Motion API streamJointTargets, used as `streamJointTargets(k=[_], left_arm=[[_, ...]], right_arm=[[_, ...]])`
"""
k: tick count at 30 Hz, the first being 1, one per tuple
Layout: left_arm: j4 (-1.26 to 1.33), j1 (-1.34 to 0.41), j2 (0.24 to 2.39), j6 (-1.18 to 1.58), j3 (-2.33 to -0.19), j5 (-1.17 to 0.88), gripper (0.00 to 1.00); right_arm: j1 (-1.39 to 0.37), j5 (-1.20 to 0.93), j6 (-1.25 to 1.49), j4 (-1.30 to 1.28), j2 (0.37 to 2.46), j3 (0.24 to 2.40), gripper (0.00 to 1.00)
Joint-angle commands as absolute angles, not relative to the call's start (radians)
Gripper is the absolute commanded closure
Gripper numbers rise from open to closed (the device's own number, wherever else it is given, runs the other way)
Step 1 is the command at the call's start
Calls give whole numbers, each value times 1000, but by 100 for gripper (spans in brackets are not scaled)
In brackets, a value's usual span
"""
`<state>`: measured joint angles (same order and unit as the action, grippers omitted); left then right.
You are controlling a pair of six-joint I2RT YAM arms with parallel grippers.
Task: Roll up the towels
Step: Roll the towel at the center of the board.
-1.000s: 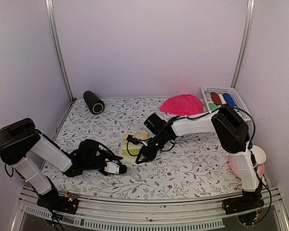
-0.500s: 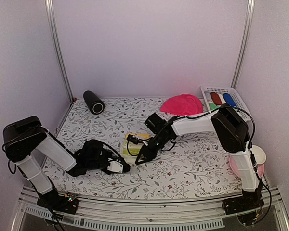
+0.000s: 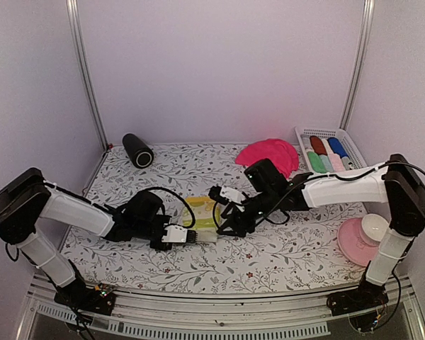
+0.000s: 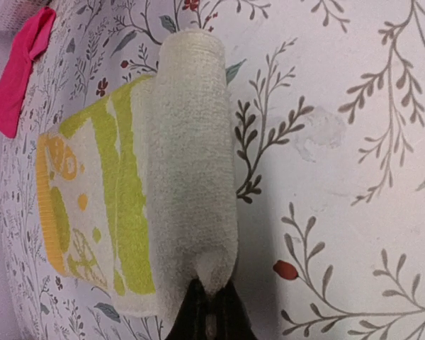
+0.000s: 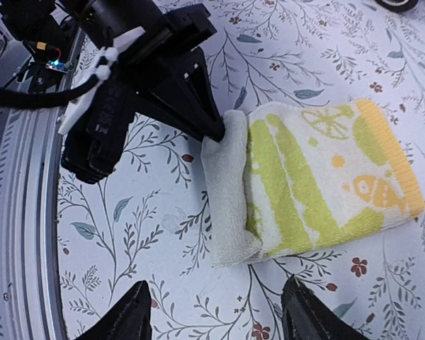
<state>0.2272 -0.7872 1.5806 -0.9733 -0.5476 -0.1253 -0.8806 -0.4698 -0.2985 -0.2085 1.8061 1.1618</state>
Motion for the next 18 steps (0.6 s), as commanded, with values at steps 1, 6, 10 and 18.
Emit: streamJointTargets(k=[1,6,10,18], left_arm=[[2,-770,1576,-888,-631,-242,100],[-116,-736,1616,-854,-705,-329,100],[-180,-707,1639,-845,-751,-392,100],[-243,-680,1675,-851,-783,-423,100]], right_arm=[[-962,-283,-405,78,1691,994,36],[-1063,-178,-515,158,1738,953,35],[-1100,-97,-553,206,1817,967,35],[-1127,26,-589,230,1908,1006,38]])
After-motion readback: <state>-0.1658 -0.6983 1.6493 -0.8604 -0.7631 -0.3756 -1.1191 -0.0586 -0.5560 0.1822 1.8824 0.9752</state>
